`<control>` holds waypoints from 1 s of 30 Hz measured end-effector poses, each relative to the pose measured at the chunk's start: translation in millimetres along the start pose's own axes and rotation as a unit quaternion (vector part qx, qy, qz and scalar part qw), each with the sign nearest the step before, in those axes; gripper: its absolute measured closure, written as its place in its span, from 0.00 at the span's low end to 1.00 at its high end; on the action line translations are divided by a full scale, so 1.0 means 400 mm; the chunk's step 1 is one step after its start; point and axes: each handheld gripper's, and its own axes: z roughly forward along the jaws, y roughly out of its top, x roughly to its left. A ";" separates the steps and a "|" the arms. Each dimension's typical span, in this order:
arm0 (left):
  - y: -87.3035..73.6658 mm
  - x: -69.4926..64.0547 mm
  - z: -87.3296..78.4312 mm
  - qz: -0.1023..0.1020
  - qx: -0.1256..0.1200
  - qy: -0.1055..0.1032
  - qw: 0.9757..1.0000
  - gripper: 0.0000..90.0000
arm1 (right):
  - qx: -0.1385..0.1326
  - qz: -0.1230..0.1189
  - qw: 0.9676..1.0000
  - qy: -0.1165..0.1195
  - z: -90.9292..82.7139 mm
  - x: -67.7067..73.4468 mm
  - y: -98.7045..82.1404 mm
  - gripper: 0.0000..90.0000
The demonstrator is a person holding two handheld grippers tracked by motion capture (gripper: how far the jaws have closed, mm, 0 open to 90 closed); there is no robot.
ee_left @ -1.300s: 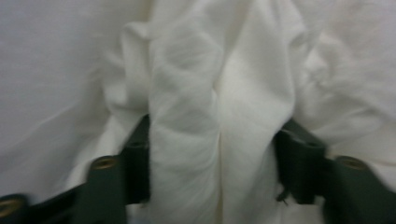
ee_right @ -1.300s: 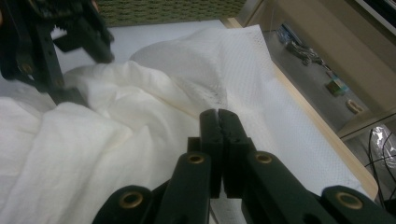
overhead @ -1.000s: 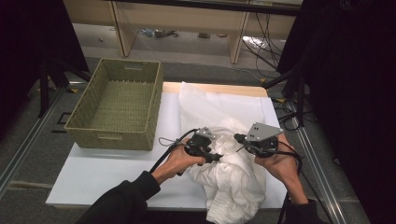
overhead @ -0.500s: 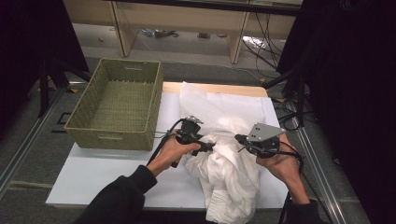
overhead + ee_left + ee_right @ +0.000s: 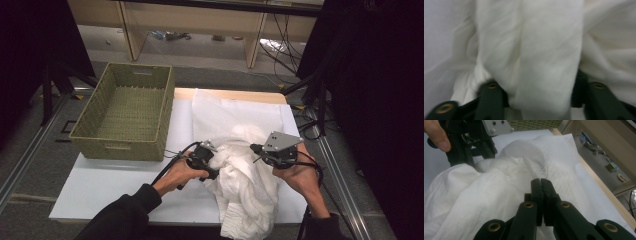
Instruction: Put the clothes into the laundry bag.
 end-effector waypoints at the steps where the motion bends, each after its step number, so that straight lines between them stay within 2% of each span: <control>1: 0.006 -0.006 0.004 0.015 -0.010 -0.005 1.000 0.72 | 0.002 0.001 1.000 0.002 0.002 0.001 -0.001 1.00; 2: 0.012 -0.015 0.008 0.021 -0.020 -0.008 1.000 0.78 | 0.003 0.003 1.000 0.003 0.002 0.002 -0.002 1.00; 3: 0.012 -0.015 0.008 0.021 -0.020 -0.008 1.000 0.82 | 0.003 0.003 1.000 0.003 0.002 0.002 -0.002 1.00; 4: 0.026 -0.033 0.008 0.036 -0.034 -0.012 0.999 0.84 | -0.001 0.007 1.000 0.000 0.006 0.001 -0.004 1.00; 6: 0.043 -0.047 0.001 0.049 -0.052 -0.019 0.997 0.85 | 0.003 0.007 1.000 0.004 0.005 0.001 -0.006 1.00; 7: 0.053 -0.054 -0.004 0.044 -0.063 -0.021 0.997 0.86 | 0.001 0.004 1.000 0.003 0.005 -0.001 -0.007 1.00; 9: 0.071 -0.062 -0.015 0.050 -0.080 -0.032 0.995 0.86 | -0.002 0.004 1.000 0.002 -0.004 -0.003 -0.004 1.00; 10: 0.080 -0.063 -0.018 0.049 -0.081 -0.025 0.995 0.86 | -0.003 0.008 1.000 0.003 -0.009 -0.001 -0.002 1.00; 12: 0.090 -0.044 -0.008 0.019 -0.081 -0.015 0.996 0.86 | -0.012 0.003 1.000 0.008 -0.020 -0.002 0.005 1.00; 13: 0.089 -0.030 0.005 -0.004 -0.071 -0.008 0.997 0.86 | -0.015 0.006 1.000 0.010 -0.024 -0.001 0.008 1.00; 14: 0.084 -0.015 0.025 -0.016 -0.050 0.003 0.999 0.86 | -0.017 0.002 1.000 0.010 -0.026 0.001 0.009 1.00; 15: 0.074 -0.007 0.047 -0.031 -0.033 0.020 0.999 0.86 | -0.013 0.002 1.000 0.015 -0.025 0.004 0.008 1.00; 16: 0.063 0.001 0.063 -0.045 -0.024 0.024 0.998 0.85 | -0.013 0.001 1.000 0.019 -0.021 0.008 0.006 1.00; 17: 0.056 0.006 0.067 -0.054 -0.029 0.020 0.998 0.83 | -0.012 0.003 1.000 0.024 -0.015 0.012 0.003 1.00; 19: 0.055 0.005 0.051 -0.048 -0.036 0.027 0.998 0.78 | -0.005 0.000 1.000 0.027 -0.003 0.016 -0.002 1.00; 20: 0.055 0.005 0.051 -0.048 -0.036 0.027 0.998 0.70 | -0.003 -0.001 1.000 0.027 0.000 0.015 -0.003 1.00; 21: 0.055 0.001 0.015 -0.039 -0.034 0.052 0.997 0.60 | -0.004 0.001 1.000 0.026 0.001 0.013 -0.004 1.00; 22: 0.054 0.000 -0.006 -0.037 -0.036 0.052 0.997 0.56 | -0.004 0.003 1.000 0.023 -0.001 0.012 -0.004 1.00; 24: 0.049 -0.005 -0.047 -0.041 -0.054 0.055 0.996 0.45 | -0.007 0.007 1.000 0.021 -0.007 0.008 -0.004 1.00; 25: 0.048 -0.003 -0.068 -0.040 -0.062 0.063 0.995 0.42 | -0.009 0.008 1.000 0.017 -0.009 0.006 -0.003 1.00; 26: 0.048 -0.003 -0.068 -0.040 -0.062 0.063 0.995 0.38 | -0.009 0.008 1.000 0.017 -0.009 0.006 -0.003 1.00; 27: 0.046 0.003 -0.095 -0.047 -0.087 0.069 0.993 0.38 | -0.010 0.010 1.000 0.017 -0.010 0.004 -0.003 1.00; 28: 0.047 0.014 -0.109 -0.048 -0.096 0.070 0.992 0.37 | -0.010 0.011 1.000 0.016 -0.011 0.003 -0.002 1.00; 29: 0.047 0.029 -0.116 -0.061 -0.095 0.070 0.991 0.40 | -0.009 0.010 1.000 0.016 -0.009 0.004 -0.002 1.00; 30: 0.047 0.029 -0.116 -0.061 -0.095 0.070 0.991 0.45 | -0.009 0.010 1.000 0.016 -0.009 0.004 -0.002 1.00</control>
